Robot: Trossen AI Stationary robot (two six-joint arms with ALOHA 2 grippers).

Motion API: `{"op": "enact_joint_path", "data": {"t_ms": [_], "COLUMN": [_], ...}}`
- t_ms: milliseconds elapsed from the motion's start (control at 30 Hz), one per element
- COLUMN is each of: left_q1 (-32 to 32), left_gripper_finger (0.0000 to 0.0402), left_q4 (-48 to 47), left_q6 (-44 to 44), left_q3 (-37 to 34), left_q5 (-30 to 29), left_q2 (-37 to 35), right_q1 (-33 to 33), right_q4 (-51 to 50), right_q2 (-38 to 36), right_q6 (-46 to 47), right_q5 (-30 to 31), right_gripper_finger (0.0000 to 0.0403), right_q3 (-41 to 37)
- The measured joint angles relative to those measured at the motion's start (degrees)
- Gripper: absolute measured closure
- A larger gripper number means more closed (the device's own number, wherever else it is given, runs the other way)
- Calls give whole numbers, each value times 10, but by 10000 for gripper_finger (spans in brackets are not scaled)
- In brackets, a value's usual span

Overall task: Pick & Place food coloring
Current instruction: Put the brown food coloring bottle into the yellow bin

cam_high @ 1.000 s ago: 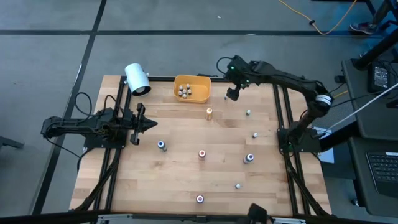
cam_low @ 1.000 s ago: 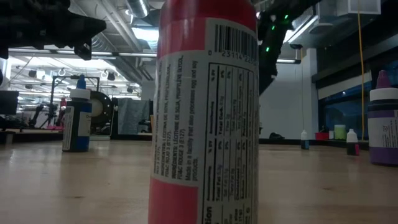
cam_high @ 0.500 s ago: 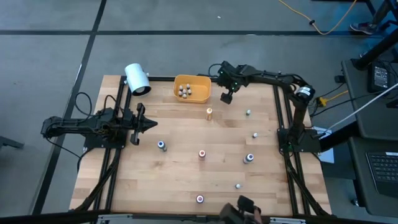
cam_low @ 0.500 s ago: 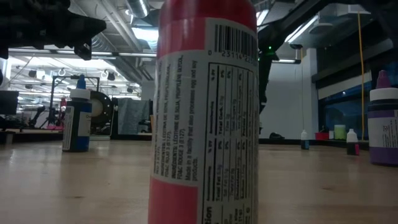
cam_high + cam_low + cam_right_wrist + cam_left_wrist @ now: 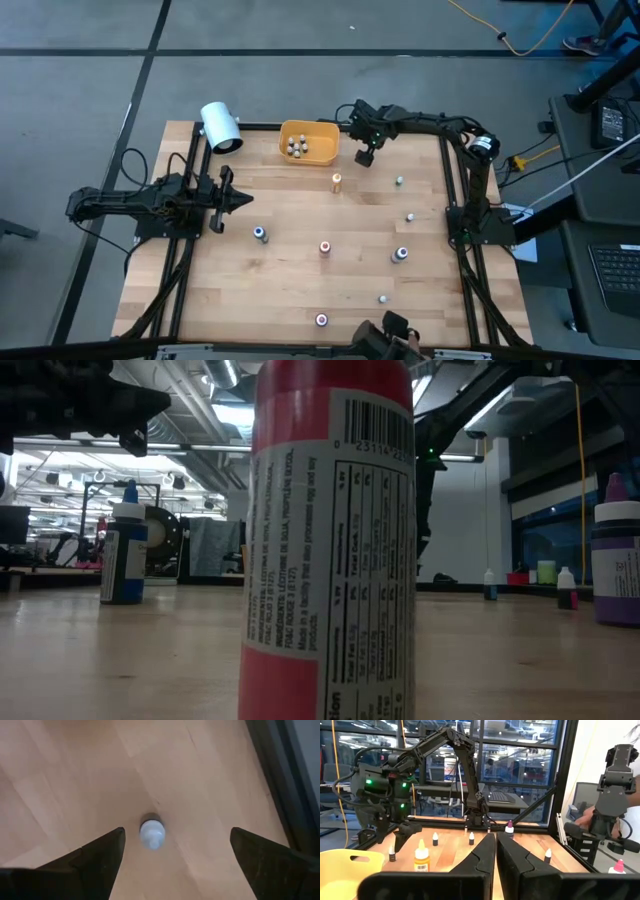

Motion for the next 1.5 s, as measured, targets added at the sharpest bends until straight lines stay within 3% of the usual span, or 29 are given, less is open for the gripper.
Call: {"op": "enact_joint_path", "data": {"t_ms": [867,1333,1500], "left_q1": [0,0,0], "left_gripper_finger": [395,389,393], "left_q4": [0,0,0], "left_q6": [0,0,0], "left_q3": [0,0,0], "left_q5": [0,0,0], "left_q2": [0,0,0], "right_q1": [0,0,5], "right_q4": [6,4,-63], "right_q2": [12,12,13], "right_q6": [-9,2,-10], "right_q5": [-15,-16,-16], "right_gripper_finger": [162,306,346], "right_q3": [-4,-4,38]}}
